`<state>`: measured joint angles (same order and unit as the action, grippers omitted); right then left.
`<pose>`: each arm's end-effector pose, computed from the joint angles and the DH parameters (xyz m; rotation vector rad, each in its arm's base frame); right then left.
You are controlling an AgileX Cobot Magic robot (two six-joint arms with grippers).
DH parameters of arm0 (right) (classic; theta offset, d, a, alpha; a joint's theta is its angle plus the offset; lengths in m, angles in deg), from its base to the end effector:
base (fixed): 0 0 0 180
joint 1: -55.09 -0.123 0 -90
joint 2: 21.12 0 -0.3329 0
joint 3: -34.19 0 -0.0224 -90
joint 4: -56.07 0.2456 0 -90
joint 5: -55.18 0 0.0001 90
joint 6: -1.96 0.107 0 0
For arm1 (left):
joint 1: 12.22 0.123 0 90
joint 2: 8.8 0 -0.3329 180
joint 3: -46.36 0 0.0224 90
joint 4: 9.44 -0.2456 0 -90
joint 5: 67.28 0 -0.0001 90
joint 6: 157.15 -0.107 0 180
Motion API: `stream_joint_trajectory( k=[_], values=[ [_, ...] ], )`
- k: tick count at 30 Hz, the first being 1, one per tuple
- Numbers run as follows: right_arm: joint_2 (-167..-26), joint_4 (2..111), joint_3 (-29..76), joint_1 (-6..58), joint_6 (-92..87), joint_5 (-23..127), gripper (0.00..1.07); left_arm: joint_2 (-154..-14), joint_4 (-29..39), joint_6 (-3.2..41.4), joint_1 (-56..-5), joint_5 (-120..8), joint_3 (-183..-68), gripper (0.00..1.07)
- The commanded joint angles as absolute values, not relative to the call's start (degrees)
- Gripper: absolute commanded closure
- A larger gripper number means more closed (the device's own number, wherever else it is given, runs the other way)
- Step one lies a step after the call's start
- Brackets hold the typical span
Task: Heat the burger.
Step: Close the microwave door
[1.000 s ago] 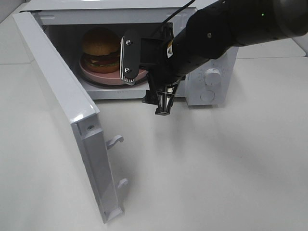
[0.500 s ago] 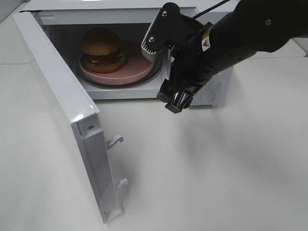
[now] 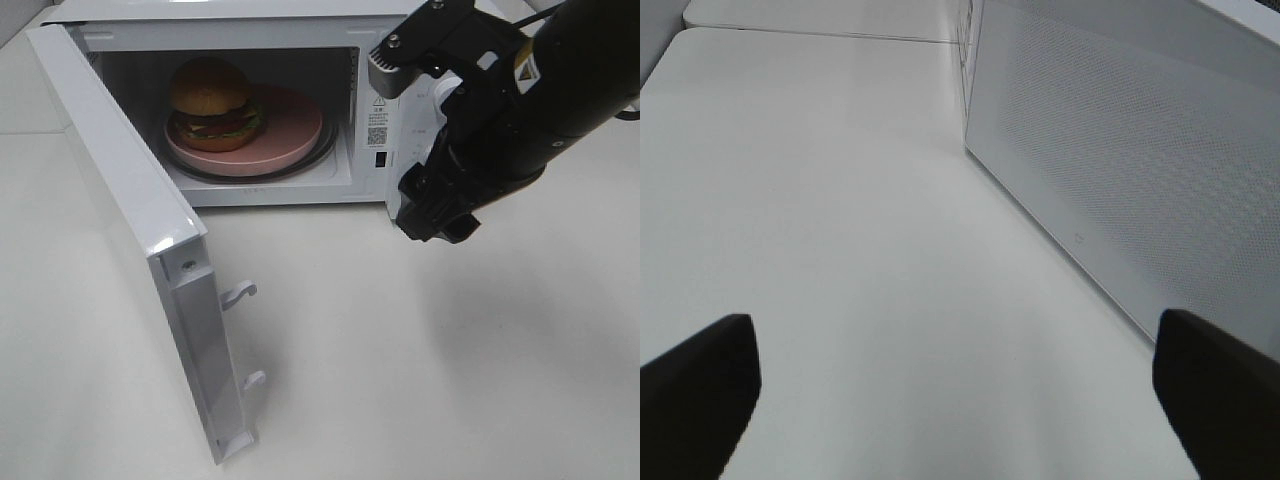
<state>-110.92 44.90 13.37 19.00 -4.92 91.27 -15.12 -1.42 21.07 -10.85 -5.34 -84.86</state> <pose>0.2461 0.1643 0.3020 -1.0751 2.3033 -0.0082 -0.0472 -0.0143 0.2706 0.0173 2.0373 -0.1328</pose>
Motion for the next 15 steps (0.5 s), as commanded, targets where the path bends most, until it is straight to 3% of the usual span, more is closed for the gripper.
stream_joint_trajectory(
  k=[1, 15],
  values=[
    [-109.1, 44.5, 13.2, 19.2, -3.1, 95.1, 0.31, -14.8, -1.3, 21.4, -11.1, -6.1, -84.8, 0.06],
    [-100.3, 44.6, 13.2, 19.2, -1.9, 108.7, 0.31, -14.8, -1.3, 21.4, -11.1, -6.1, -84.8, 0.06]
  ],
)
